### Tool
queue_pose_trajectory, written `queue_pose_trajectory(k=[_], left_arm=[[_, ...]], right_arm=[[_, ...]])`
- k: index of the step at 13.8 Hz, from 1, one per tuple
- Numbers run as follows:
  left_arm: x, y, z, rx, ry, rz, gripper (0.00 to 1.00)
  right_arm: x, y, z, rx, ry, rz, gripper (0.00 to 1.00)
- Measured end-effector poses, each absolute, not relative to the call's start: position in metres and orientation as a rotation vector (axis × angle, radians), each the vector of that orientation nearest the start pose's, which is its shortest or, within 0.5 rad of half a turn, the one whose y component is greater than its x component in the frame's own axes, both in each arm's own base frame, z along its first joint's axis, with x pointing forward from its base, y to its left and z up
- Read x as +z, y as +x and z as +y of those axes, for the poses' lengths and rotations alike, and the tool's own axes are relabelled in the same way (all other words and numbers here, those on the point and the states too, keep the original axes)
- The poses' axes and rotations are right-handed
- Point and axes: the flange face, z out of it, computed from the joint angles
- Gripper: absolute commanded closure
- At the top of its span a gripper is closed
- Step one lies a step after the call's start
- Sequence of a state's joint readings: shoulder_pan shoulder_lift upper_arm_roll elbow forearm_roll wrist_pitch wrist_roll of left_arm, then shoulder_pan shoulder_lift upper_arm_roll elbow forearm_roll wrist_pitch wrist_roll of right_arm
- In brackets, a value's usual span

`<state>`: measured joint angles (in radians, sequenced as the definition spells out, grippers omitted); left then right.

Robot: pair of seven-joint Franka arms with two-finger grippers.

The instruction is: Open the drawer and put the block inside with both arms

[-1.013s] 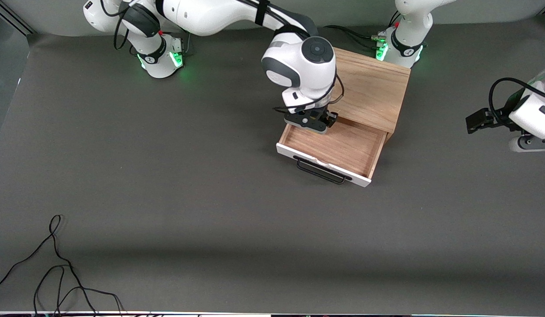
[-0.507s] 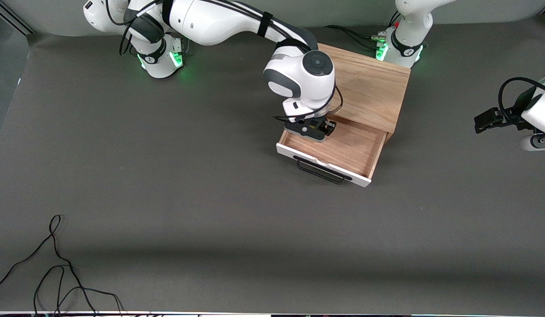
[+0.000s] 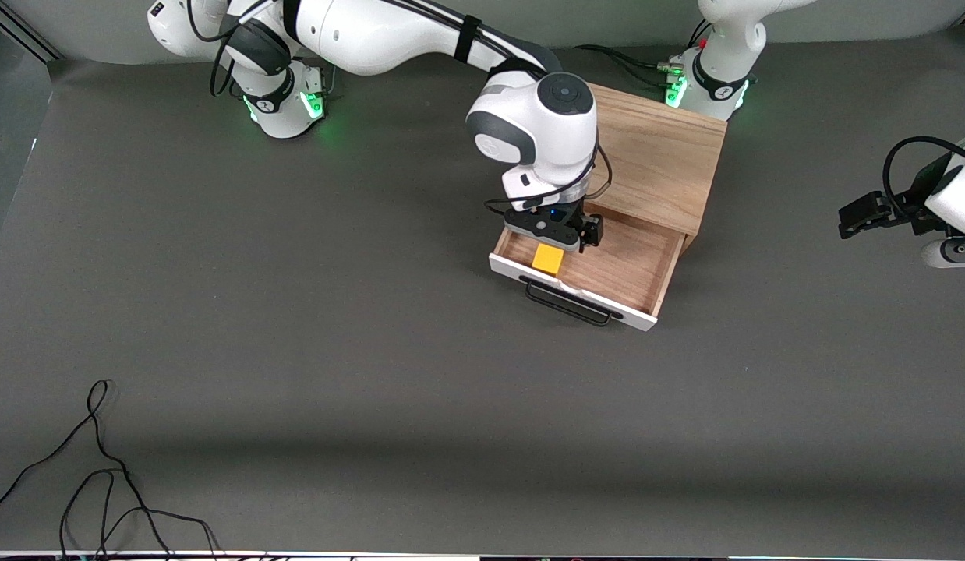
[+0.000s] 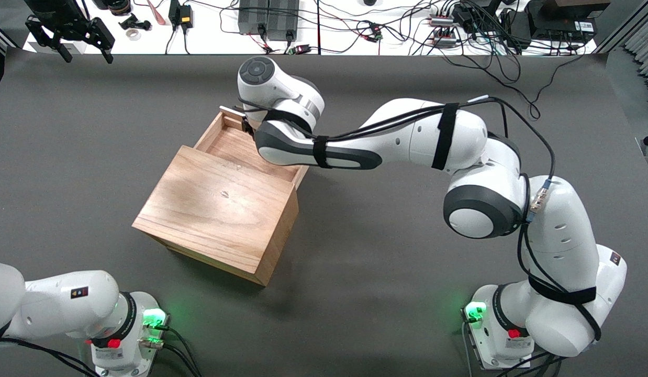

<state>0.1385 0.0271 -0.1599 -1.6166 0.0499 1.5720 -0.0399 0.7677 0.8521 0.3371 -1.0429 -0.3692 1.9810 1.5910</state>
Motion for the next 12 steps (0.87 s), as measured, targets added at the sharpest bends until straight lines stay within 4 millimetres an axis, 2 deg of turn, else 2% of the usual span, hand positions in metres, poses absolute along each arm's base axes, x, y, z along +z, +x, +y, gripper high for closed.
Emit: queue_pose_trajectory(k=[2, 3, 5, 7, 9, 12], left_arm=[[0.589, 0.56, -0.011, 0.104, -3.091, -0.01, 0.0], [0.589, 0.56, -0.015, 0.102, -3.09, 0.0, 0.0], [0.59, 0.56, -0.016, 0.101, -3.091, 0.002, 0.0], [0.59, 0.56, -0.013, 0.101, -3.095, -0.006, 0.0], [0.59, 0.56, -0.011, 0.099, -3.1, -0.014, 0.0], [0.59, 0.56, -0.01, 0.1, -3.117, -0.008, 0.0]], right_arm=[[0.375, 0.459, 0.634, -0.224, -2.918, 0.743, 0.0], [0.391, 0.468, 0.628, -0.248, -2.893, 0.761, 0.0], [0.43, 0.494, 0.598, -0.289, -2.884, 0.795, 0.0], [0.466, 0.519, 0.555, -0.312, -2.946, 0.764, 0.0], [0.501, 0.549, 0.502, -0.272, -2.958, 0.739, 0.0], [0.546, 0.59, 0.398, -0.256, -2.983, 0.649, 0.0]])
